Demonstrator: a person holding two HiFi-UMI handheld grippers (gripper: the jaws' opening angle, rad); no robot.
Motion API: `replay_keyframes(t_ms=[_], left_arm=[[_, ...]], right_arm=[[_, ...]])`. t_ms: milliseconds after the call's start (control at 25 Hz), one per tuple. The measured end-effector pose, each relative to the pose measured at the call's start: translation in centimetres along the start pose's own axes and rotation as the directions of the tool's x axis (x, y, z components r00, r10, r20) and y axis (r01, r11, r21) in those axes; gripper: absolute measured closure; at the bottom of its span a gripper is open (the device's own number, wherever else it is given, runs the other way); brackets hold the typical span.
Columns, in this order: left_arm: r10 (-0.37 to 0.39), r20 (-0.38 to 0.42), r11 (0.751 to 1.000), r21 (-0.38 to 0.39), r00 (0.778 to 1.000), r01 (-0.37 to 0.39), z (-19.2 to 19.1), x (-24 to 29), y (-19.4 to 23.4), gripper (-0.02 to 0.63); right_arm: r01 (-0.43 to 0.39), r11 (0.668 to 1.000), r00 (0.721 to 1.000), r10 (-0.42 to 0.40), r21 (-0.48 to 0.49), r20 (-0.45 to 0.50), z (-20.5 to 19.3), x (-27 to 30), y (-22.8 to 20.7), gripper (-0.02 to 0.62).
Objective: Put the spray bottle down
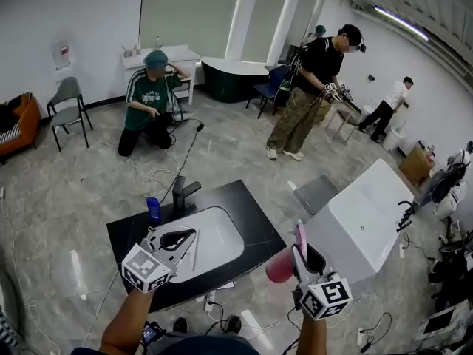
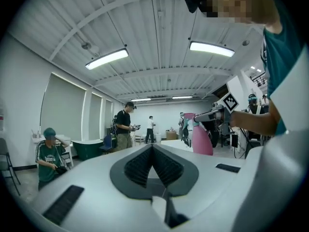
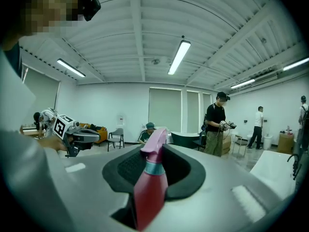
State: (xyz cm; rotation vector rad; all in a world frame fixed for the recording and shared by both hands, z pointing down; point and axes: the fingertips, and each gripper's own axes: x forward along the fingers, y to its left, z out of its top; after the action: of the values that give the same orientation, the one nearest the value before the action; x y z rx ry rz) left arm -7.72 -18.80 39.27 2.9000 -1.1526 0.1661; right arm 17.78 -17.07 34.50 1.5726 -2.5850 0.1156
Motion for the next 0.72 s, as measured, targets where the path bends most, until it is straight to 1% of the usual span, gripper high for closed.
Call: replay_keyframes(t_ms=[120, 240, 400, 720], left_arm=[[0.036, -0.012, 0.999, 0.004, 0.999, -0.036, 0.0, 1.1, -0.4, 0.601], [0.064, -0.022, 0.998, -0.011, 0.998, -0.064, -0.6, 1.9, -0.8, 0.601], [0.095, -0.032, 0.995, -0.014, 0.995, -0.095, -1.3, 2.6, -1.2, 0.601], [0.155, -0.043, 0.988, -0.004, 0.987, -0.155, -1.8, 2.8, 0.4, 0.601]], right_arm=[[-0.039, 0.999, 0.999, 0.039, 0.0, -0.002, -0.1, 1.3, -1.7, 0.483], [-0.072, 0.997, 0.997, 0.072, -0.001, -0.012, -0.7, 2.5, -3.0, 0.483], [-0.103, 0.995, 0.995, 0.103, -0.01, -0.019, -1.3, 3.9, -4.4, 0.483], [-0.153, 0.988, 0.988, 0.152, -0.023, -0.013, -1.6, 7.8, -5.1, 0.483]])
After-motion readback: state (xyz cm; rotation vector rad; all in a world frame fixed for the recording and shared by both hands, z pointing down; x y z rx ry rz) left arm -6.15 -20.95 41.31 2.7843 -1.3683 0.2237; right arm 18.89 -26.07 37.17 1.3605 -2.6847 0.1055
